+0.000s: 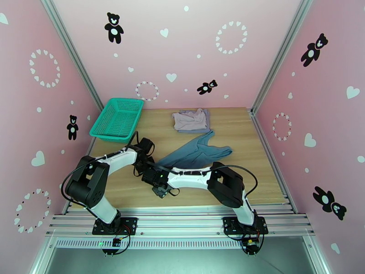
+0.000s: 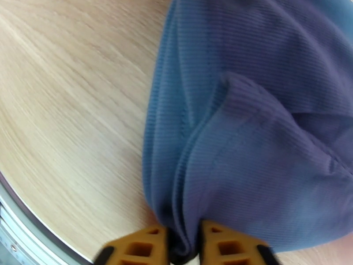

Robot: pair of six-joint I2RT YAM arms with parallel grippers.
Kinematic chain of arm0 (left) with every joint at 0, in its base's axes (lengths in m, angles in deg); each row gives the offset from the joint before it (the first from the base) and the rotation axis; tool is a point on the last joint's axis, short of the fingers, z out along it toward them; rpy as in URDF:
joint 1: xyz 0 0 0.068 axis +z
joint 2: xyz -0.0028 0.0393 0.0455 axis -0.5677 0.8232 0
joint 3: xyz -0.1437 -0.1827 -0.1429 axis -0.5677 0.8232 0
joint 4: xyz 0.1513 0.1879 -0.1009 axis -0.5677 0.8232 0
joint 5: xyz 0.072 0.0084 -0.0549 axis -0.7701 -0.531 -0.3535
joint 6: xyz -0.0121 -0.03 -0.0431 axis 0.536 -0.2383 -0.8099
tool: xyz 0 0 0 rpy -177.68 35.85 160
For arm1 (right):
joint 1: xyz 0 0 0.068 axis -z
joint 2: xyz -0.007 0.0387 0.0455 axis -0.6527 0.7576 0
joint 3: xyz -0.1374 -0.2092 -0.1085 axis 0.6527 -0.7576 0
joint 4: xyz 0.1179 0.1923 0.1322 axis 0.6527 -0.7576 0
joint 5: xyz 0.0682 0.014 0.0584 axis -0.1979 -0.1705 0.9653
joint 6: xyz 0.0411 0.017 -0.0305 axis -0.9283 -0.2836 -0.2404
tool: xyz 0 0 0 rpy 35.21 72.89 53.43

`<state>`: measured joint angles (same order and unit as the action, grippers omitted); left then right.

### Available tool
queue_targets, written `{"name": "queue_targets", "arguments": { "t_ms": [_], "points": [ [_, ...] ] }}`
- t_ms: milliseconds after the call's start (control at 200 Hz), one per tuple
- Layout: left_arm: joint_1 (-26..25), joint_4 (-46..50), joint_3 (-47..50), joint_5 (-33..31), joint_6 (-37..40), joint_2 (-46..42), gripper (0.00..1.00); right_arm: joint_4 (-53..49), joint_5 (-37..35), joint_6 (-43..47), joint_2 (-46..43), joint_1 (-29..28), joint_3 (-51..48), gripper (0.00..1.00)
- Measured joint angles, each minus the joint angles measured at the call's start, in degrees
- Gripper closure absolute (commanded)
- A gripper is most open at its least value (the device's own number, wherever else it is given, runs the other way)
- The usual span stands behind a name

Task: Fold and stack the mixed laundry pile

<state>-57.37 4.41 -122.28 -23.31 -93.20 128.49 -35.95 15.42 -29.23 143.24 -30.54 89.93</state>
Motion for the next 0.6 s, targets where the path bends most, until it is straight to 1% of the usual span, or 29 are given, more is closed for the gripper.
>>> {"name": "queue_targets", "arguments": {
  "t_ms": [15,175,275,435,600],
  "points": [
    [0.0,-0.17,0.15,0.04,-0.02,-0.17,1.0,-0.09,-0.13,-0.22,0.0,-0.02,0.07,1.0],
    [0.11,-2.25,2.36,0.17,0.66,-2.54,1.0,-0.39,-0.9,-0.33,-0.02,-0.9,0.39,1.0],
    [0.09,-2.93,4.39,0.17,1.07,-4.76,1.0,-0.63,0.11,-0.15,-0.17,-1.75,0.55,1.0],
    [0.02,3.82,4.2,0.22,2.47,-8.33,1.0,-0.79,2.89,-0.15,-1.2,-3.37,0.63,1.0],
    [-0.44,9.31,-3.63,1.33,3.93,-9.77,1.0,-2.6,2.14,-0.44,-3.58,-3.34,0.81,1.0]
  ]
}}
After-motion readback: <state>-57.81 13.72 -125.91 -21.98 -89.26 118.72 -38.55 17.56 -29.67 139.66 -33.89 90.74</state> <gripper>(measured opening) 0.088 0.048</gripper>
